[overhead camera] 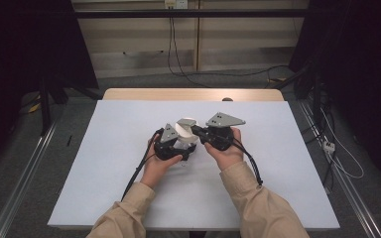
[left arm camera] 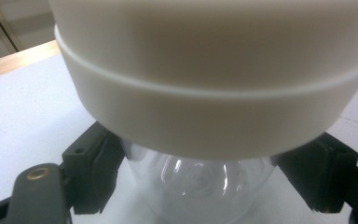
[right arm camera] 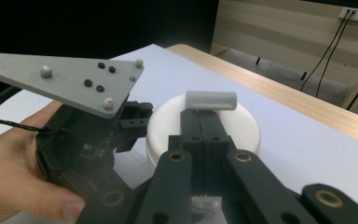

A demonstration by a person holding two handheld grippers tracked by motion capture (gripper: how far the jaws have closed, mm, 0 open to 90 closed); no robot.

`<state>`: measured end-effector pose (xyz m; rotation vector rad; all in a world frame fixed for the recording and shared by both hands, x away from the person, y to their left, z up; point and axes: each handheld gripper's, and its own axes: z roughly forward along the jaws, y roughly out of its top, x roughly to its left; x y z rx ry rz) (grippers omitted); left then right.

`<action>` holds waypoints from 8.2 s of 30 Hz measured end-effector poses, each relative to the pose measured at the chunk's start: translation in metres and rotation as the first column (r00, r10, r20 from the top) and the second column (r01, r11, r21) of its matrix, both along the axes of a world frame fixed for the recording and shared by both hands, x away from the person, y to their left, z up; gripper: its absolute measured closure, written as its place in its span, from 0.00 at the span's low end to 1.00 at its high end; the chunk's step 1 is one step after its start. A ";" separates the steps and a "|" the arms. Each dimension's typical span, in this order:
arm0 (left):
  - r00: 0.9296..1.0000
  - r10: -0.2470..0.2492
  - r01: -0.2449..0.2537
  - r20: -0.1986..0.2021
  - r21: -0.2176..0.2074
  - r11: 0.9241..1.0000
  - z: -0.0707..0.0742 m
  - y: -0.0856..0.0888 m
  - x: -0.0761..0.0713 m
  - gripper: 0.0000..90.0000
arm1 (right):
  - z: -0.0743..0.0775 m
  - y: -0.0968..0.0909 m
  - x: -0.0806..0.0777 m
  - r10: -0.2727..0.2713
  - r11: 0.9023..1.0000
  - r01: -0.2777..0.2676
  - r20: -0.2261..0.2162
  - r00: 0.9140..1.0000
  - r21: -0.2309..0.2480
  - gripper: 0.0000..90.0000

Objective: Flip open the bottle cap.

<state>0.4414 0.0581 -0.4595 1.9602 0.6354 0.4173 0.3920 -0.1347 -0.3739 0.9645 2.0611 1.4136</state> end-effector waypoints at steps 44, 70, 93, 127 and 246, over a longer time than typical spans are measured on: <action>1.000 0.002 -0.002 -0.010 -0.008 1.000 0.000 0.000 0.000 0.21 | 0.011 0.015 0.021 -0.011 1.000 0.011 0.021 1.000 -0.010 1.00; 1.000 0.002 -0.002 -0.008 -0.008 1.000 0.000 0.000 0.001 0.21 | 0.017 0.025 0.031 -0.013 1.000 0.014 0.039 0.999 -0.022 1.00; 1.000 0.012 -0.012 -0.010 -0.003 1.000 0.000 0.000 0.000 0.21 | 0.019 0.029 0.036 -0.014 1.000 0.014 0.040 0.999 -0.011 1.00; 1.000 0.016 -0.016 -0.010 -0.001 1.000 -0.001 -0.001 0.000 0.21 | 0.020 0.037 0.047 -0.014 1.000 0.015 0.041 0.999 -0.005 1.00; 1.000 0.010 -0.010 0.007 0.023 1.000 -0.001 -0.003 -0.001 0.21 | -0.002 0.063 0.084 0.013 0.998 -0.015 -0.040 0.999 -0.054 1.00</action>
